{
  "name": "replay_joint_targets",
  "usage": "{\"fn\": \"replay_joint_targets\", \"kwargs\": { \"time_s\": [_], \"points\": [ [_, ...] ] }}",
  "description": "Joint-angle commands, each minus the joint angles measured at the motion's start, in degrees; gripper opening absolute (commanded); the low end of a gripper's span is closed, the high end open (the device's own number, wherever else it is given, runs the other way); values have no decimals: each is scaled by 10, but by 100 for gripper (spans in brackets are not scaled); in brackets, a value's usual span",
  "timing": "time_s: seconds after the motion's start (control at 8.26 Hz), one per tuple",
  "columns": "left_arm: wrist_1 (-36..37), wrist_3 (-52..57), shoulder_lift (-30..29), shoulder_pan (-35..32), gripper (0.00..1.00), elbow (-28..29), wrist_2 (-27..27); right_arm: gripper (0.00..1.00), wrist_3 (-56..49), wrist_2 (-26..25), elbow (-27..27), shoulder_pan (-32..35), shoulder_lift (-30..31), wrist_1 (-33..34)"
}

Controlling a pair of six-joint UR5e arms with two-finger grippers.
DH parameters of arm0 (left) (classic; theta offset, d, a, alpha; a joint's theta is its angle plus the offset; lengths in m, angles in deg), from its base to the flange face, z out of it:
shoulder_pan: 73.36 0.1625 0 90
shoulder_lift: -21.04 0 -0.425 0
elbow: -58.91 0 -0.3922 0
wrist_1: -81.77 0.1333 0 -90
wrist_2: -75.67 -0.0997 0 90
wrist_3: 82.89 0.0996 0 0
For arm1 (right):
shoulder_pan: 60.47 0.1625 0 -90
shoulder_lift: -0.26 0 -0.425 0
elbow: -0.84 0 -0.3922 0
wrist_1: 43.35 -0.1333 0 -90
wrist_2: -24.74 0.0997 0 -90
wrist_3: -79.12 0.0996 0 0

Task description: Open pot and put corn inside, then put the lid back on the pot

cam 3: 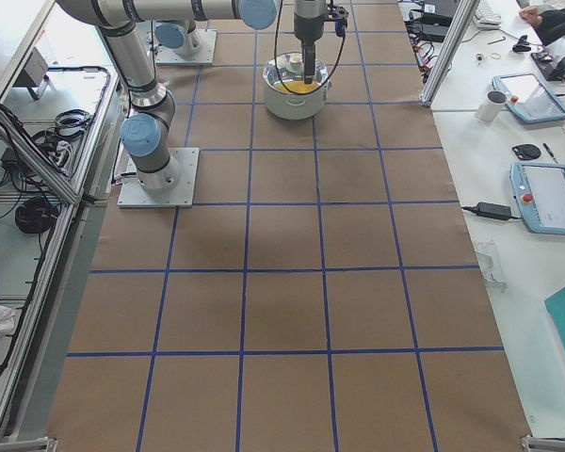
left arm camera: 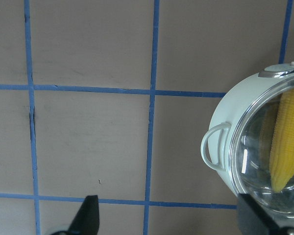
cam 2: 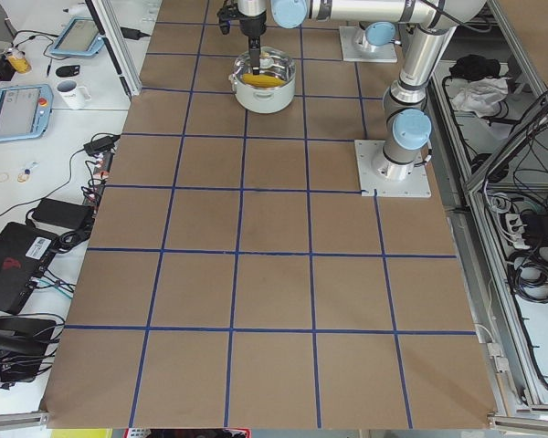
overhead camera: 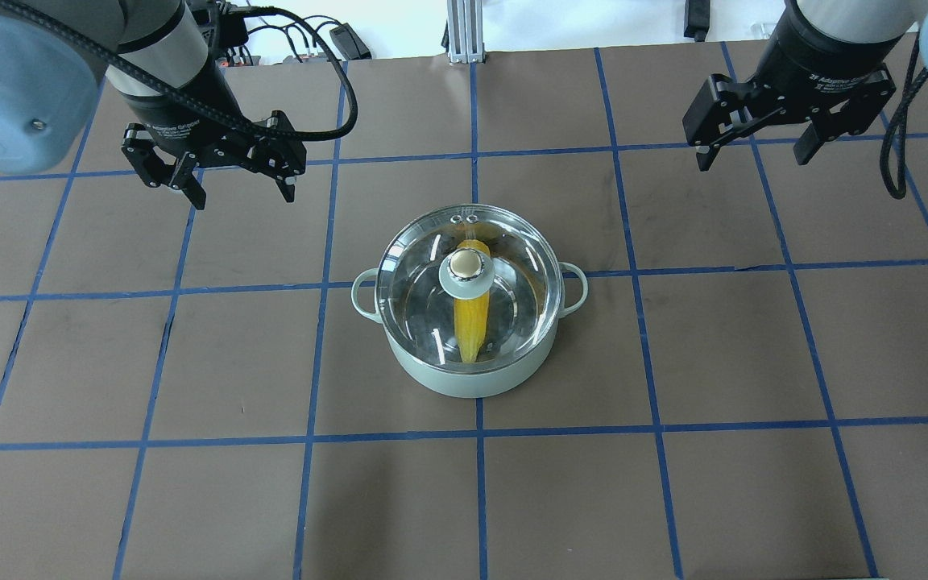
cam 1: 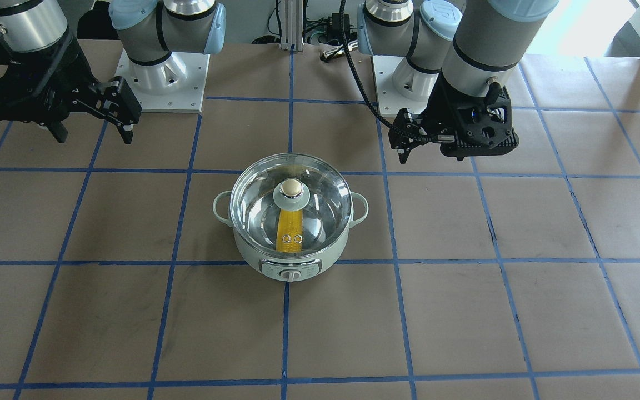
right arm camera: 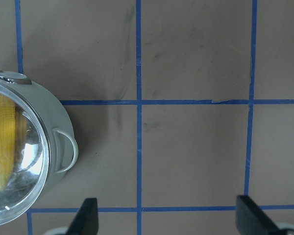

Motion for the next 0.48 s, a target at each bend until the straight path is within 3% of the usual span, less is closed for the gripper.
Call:
{"fn": "replay_joint_targets", "kwargs": {
  "time_s": [0.0,0.36],
  "points": [
    [1,0,-1,0,100,0,0,100,-3,2,-2,0,0,-2],
    [1,0,-1,0,100,0,0,100,-3,3,-2,0,1,-6]
  ]
}}
